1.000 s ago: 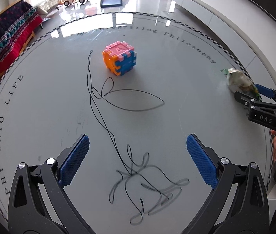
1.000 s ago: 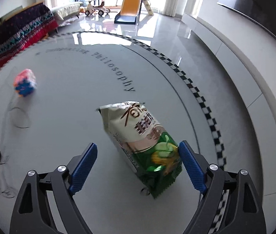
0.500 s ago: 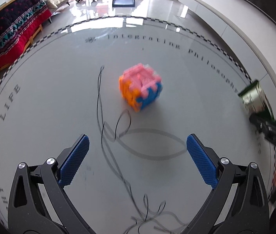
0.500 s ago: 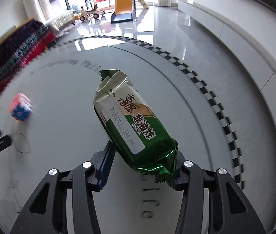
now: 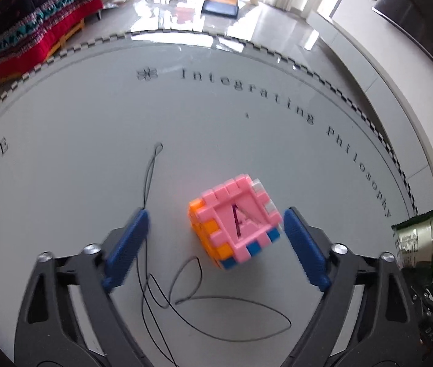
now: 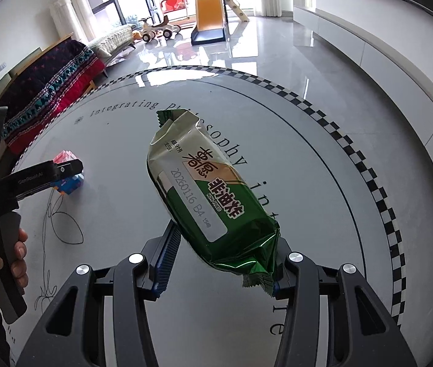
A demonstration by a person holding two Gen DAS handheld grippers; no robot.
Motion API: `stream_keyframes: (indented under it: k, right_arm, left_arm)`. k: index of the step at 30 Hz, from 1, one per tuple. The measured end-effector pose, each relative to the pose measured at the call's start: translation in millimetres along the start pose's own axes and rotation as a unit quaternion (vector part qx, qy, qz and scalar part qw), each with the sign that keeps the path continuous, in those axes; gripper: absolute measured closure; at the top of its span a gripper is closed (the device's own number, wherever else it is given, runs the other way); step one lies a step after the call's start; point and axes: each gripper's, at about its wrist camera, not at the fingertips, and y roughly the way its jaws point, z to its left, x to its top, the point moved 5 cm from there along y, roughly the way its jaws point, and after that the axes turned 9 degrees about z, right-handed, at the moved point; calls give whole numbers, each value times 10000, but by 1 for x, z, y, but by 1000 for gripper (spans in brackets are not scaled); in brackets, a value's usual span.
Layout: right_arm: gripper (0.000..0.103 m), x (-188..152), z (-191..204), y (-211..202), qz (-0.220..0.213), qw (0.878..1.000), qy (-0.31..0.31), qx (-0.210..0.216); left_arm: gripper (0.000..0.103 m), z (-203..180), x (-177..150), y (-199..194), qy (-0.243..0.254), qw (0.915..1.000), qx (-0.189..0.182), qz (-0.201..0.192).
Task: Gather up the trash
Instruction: 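Grasp the pink toy block cube with the left tool while the right tool holds the bag, then carry cube and snack bag over the black bin and open both tools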
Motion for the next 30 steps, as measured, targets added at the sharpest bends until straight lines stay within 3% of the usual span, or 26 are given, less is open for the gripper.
stream_keyframes:
  k: [2,15,30]
  right_arm:
    - [53,3,3,0,-28,10000,22,-1]
    - [53,-11,19,-23,-43,10000,85,11]
    - [53,-88,85,-98,-45,9991,-54,421]
  left_arm:
    - [47,-1,2,-1,67,10000,13,-10]
    - [47,5,-44,-30,317,9990,-297,116]
    - [47,28,-141,-115,772,9960,-446,-92]
